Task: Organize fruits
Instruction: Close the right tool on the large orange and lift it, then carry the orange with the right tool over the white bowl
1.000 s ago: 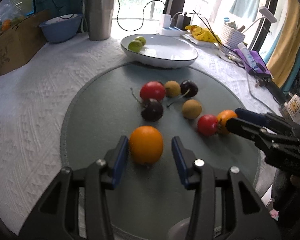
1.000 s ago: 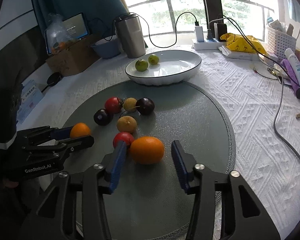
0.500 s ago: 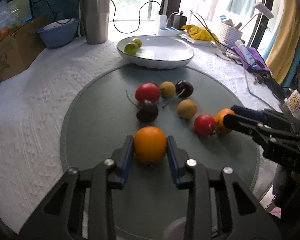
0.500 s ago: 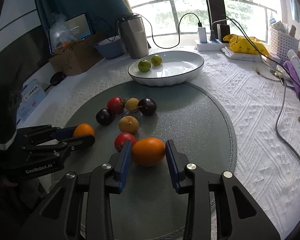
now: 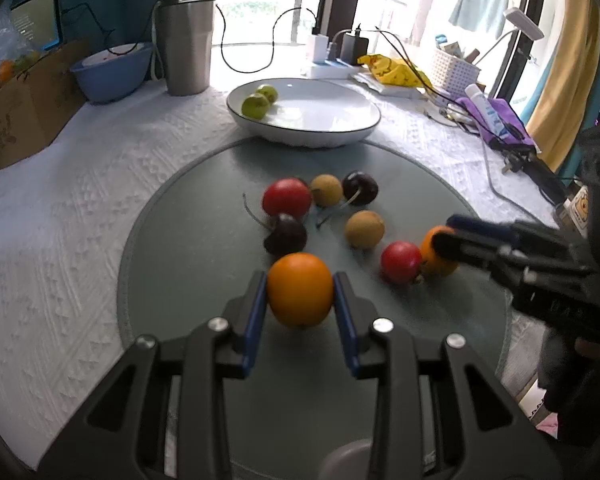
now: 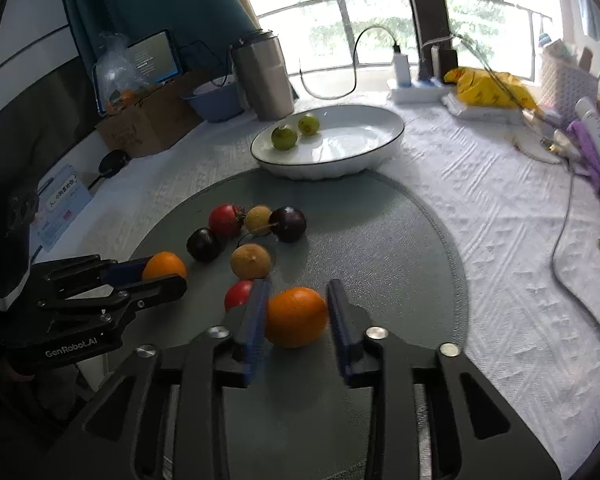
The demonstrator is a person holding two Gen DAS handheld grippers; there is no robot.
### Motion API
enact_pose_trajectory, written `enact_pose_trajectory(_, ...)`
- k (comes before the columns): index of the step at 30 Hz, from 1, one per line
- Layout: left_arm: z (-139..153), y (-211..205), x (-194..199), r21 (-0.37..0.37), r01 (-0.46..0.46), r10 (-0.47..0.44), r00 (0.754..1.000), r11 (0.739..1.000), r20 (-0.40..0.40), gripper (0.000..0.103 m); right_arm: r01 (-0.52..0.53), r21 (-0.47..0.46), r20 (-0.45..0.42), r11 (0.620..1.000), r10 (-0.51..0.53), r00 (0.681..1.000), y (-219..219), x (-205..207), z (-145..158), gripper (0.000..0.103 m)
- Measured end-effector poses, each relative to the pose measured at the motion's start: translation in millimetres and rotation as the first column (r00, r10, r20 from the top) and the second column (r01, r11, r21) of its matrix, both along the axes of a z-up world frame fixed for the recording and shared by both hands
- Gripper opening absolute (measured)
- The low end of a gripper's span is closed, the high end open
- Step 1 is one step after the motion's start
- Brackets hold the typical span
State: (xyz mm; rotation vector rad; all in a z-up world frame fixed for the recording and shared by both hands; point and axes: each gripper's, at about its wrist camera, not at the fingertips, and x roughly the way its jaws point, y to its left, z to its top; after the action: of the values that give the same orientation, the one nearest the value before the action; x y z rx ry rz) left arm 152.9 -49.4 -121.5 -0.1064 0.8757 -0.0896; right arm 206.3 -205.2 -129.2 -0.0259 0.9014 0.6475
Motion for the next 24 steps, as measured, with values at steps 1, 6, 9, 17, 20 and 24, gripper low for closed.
enact_pose_trajectory(1, 0.4, 0.0, 0.1, -0.001, 0.001, -0.001, 1.000, 1.000, 0.001, 0.034, -0.004, 0.005, -0.010, 1.000, 0.004, 1.000, 0.8, -0.2, -2.1, 0.045)
enact_pose_trajectory(6, 2.0, 3.1, 1.3, -0.006, -0.010, 0.010, 1.000, 1.000, 0.003, 0.034, -0.018, 0.010, -0.015, 1.000, 0.018, 1.000, 3.2, -0.5, -3.3, 0.045)
enact_pose_trajectory(9, 3.1, 5.0, 2.4, -0.006, -0.016, 0.016, 1.000, 1.000, 0.004, 0.034, -0.033, 0.017, -0.018, 0.999, 0.034, 0.999, 4.0, -1.0, -3.1, 0.038)
enact_pose_trajectory(17, 12.5, 5.7, 7.7, 0.002, -0.014, 0.014, 1.000, 1.000, 0.021, 0.034, -0.040, 0.019, -0.002, 0.999, 0.040, 0.999, 3.7, 0.3, 5.0, 0.035)
enact_pose_trajectory(20, 17.5, 6.4, 13.0, 0.005, -0.010, 0.010, 0.999, 1.000, 0.031, 0.034, -0.032, 0.021, 0.012, 0.999, 0.032, 0.999, 1.4, 3.4, 11.3, 0.035)
enact_pose_trajectory(24, 23.7, 7.1, 20.9, 0.007, -0.005, 0.004, 0.999, 1.000, 0.043, 0.034, -0.018, 0.022, 0.029, 1.000, 0.017, 0.999, -1.7, 11.1, 19.6, 0.035)
